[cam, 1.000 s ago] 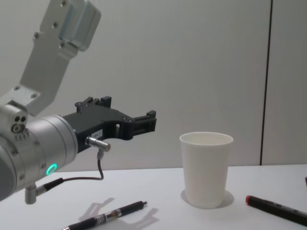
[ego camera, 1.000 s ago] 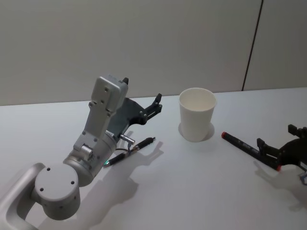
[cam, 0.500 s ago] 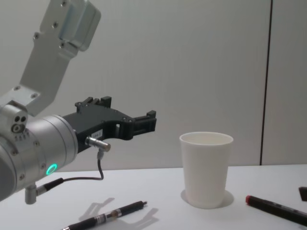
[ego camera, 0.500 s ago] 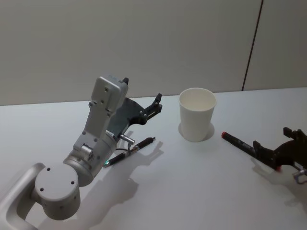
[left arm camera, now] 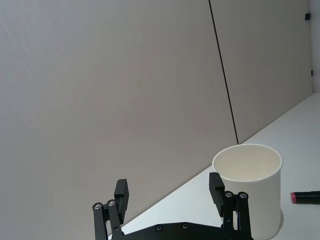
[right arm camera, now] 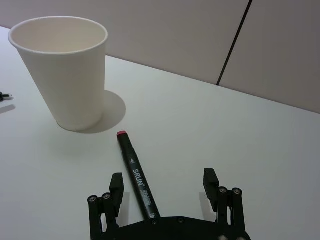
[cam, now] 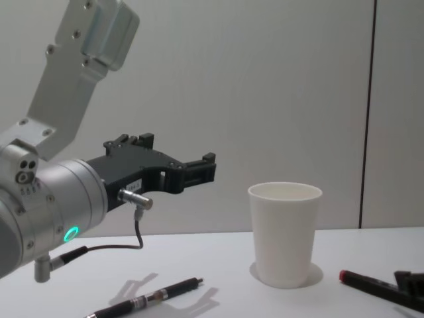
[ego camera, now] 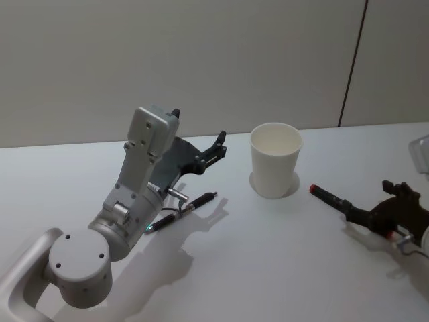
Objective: Place the pen into the pen holder.
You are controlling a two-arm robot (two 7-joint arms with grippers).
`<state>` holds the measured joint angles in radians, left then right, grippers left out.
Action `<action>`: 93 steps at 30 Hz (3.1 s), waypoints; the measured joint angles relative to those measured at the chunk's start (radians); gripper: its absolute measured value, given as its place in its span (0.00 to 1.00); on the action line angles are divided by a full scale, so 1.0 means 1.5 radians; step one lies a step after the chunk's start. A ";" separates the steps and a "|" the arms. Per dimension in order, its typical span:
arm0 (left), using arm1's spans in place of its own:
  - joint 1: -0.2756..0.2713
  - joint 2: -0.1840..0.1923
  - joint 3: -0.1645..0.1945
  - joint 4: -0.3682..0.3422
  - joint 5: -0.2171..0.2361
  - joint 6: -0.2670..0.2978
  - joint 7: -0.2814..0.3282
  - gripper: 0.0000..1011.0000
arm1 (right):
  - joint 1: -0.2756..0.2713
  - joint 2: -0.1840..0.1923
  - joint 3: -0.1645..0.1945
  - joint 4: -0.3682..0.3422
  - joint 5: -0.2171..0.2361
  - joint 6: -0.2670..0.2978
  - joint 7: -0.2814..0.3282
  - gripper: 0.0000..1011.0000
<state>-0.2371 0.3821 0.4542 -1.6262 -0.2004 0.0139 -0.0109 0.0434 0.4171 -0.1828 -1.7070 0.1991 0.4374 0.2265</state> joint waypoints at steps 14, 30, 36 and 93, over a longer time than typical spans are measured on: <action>0.000 0.000 0.000 0.000 0.000 0.000 0.000 0.99 | 0.026 -0.023 -0.017 0.042 -0.018 0.007 0.021 0.99; 0.000 0.000 0.000 0.000 0.000 0.000 0.000 0.99 | 0.033 -0.037 -0.027 0.061 -0.024 0.010 0.024 0.99; 0.000 0.000 0.000 0.000 0.000 0.000 0.000 0.99 | 0.034 -0.039 -0.027 0.064 -0.024 0.011 0.024 0.99; 0.000 0.000 0.000 0.000 0.000 0.000 0.000 0.99 | 0.034 -0.041 -0.028 0.067 -0.020 0.004 0.021 0.69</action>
<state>-0.2371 0.3821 0.4542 -1.6262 -0.2004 0.0138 -0.0109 0.0950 0.3552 -0.2251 -1.6066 0.1698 0.4435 0.2581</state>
